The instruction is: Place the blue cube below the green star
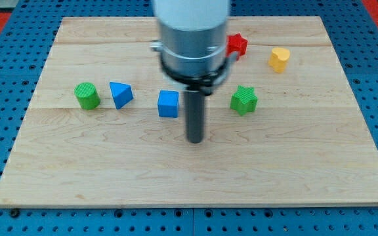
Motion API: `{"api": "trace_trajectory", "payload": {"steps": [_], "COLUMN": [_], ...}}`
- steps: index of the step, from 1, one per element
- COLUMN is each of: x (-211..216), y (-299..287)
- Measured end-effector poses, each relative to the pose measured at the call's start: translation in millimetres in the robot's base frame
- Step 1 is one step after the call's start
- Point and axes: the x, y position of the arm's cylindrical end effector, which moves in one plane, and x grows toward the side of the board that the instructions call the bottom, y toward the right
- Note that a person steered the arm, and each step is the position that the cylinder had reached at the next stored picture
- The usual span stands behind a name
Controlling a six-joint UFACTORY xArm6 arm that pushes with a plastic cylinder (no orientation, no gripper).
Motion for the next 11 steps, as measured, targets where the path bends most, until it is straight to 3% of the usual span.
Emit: {"api": "trace_trajectory", "payload": {"steps": [1,3,5,6,7,8,10,11], "x": [-21,-55,-42,-2,-7,-32,-70,-114], "y": [73,60,125,70,-26,-79,-95,-110]}}
